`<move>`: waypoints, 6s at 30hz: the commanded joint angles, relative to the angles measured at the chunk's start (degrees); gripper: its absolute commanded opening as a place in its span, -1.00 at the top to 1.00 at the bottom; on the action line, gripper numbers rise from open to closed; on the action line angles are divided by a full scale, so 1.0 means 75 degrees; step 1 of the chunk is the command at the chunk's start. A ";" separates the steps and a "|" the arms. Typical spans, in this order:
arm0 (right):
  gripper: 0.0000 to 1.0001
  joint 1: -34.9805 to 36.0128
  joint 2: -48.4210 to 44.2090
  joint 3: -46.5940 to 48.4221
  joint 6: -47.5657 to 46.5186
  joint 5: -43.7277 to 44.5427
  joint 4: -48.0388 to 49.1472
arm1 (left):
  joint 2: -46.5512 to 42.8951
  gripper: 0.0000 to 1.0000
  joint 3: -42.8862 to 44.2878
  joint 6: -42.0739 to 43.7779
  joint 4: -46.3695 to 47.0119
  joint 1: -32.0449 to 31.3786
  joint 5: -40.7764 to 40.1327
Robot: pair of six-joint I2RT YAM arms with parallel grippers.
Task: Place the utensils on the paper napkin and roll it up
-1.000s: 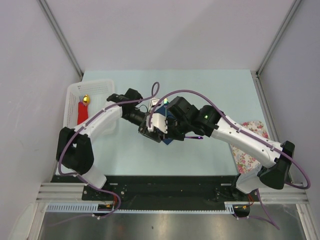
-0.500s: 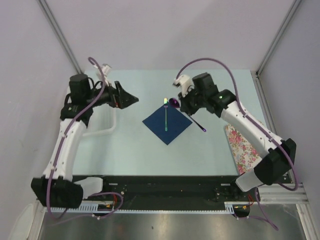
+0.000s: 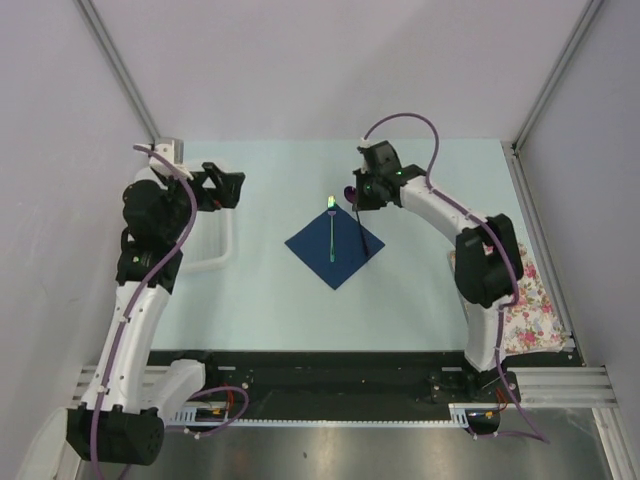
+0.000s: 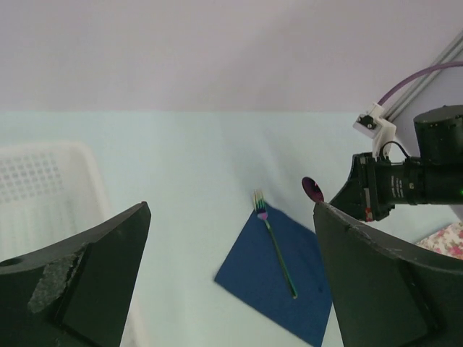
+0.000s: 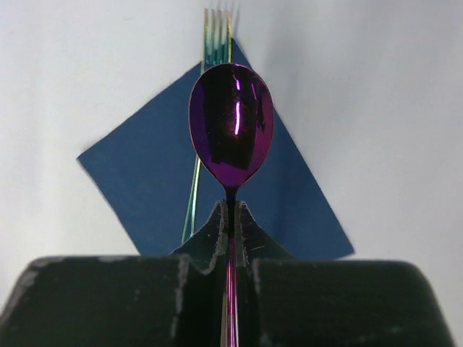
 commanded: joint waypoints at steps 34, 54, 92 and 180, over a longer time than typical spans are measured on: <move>0.92 0.0364 0.2238 0.0694 0.2298 0.0730 0.1670 | 0.0455 -0.99 -0.0759 0.0201 -0.0082 -0.0063 -0.0022; 0.66 0.0352 0.2602 0.0858 0.2579 0.0449 0.1670 | 0.0525 -0.99 -0.0701 0.0412 -0.0188 -0.0063 -0.0093; -0.99 -0.1592 -0.0351 -0.1462 -0.0444 -0.4284 0.0405 | 0.2433 -0.99 -0.2532 0.6776 0.0914 -0.5008 0.1090; -0.59 -0.2425 0.0047 -0.1883 -0.0444 -0.6019 0.0088 | 0.7180 1.00 0.2615 0.8322 -0.4664 -0.5477 0.2567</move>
